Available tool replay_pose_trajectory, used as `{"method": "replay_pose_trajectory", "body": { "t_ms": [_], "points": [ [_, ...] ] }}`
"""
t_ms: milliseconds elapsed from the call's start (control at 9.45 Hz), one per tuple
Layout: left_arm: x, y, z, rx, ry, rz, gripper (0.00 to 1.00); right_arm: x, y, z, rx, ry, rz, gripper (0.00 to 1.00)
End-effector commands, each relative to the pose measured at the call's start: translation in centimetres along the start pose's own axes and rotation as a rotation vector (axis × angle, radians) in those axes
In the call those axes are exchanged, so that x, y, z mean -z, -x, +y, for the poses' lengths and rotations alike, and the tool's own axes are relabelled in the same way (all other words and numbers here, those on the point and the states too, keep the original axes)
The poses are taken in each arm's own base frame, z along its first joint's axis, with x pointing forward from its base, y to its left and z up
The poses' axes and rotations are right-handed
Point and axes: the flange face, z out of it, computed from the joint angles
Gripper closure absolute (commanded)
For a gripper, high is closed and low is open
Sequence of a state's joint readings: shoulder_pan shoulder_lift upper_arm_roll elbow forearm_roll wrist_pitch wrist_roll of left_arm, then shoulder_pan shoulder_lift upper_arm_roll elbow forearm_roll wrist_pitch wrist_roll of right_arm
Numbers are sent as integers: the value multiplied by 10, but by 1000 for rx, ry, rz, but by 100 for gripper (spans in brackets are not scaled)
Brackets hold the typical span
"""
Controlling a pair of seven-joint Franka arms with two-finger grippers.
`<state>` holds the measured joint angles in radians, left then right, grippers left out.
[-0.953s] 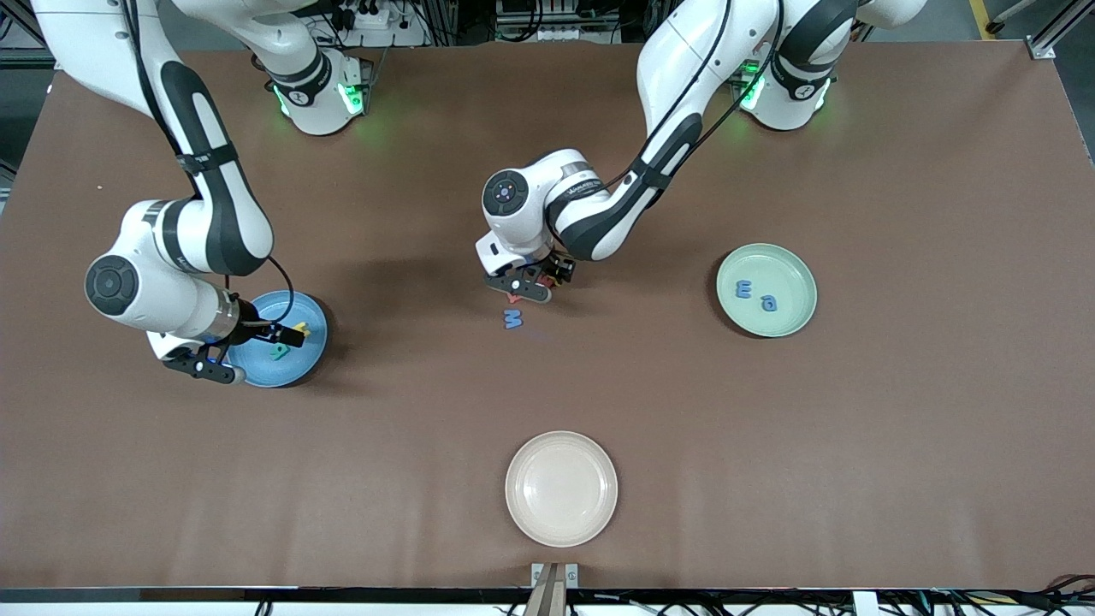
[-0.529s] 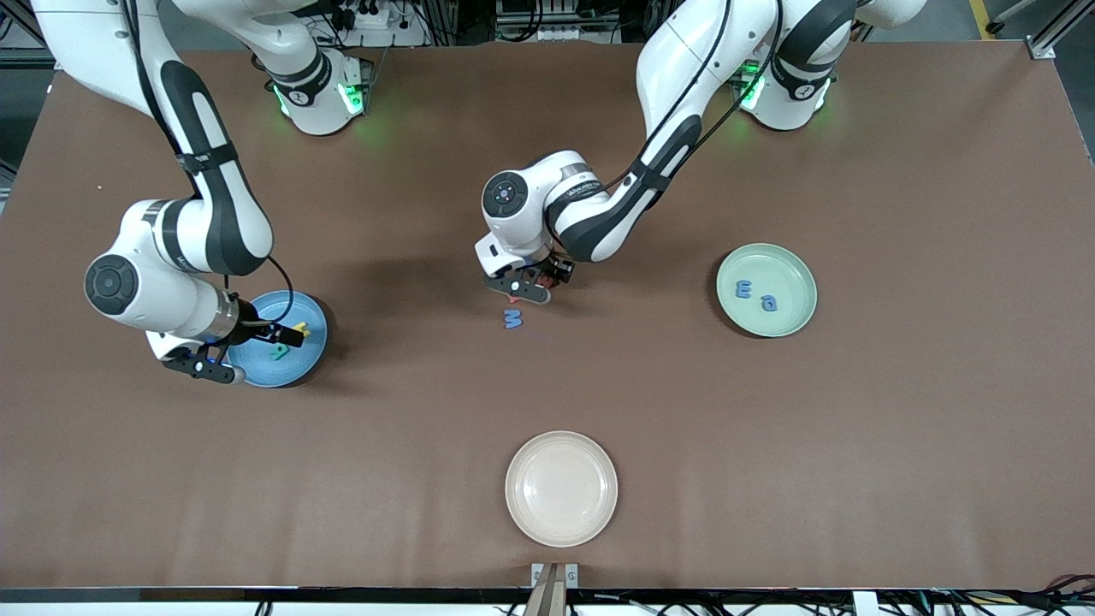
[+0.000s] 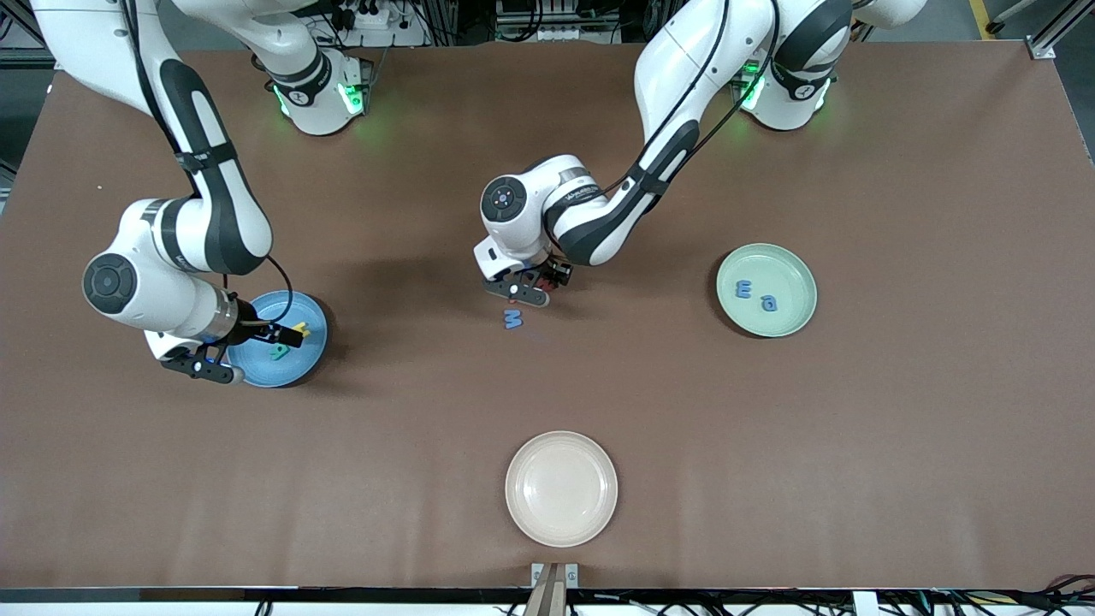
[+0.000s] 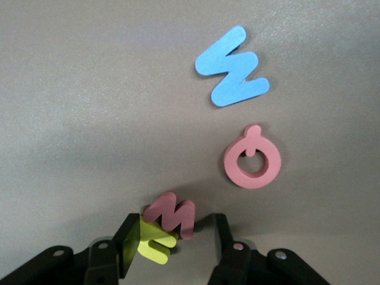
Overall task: Sort uppercase to blue plate, lowercase to green plate
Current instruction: 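Lower the left gripper around the pink M letter, then close the left gripper on the pink M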
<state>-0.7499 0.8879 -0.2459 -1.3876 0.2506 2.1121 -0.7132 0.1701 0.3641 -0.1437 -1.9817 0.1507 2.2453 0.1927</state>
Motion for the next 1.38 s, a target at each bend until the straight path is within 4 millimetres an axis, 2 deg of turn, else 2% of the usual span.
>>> {"method": "replay_pose_trajectory", "body": {
  "t_ms": [0,529,847,1270],
  "points": [
    [0,-2,6,12,-16,7,55,9,3,2,14,5,25,0],
    [3,-2,4,9,-23,3,54,10,4,0,17,5,24,0],
    [7,-5,0,5,-23,8,48,10,4,2,14,5,24,0],
    [13,-8,-5,-125,-28,19,48,10,4,1,15,5,26,0]
  ]
}}
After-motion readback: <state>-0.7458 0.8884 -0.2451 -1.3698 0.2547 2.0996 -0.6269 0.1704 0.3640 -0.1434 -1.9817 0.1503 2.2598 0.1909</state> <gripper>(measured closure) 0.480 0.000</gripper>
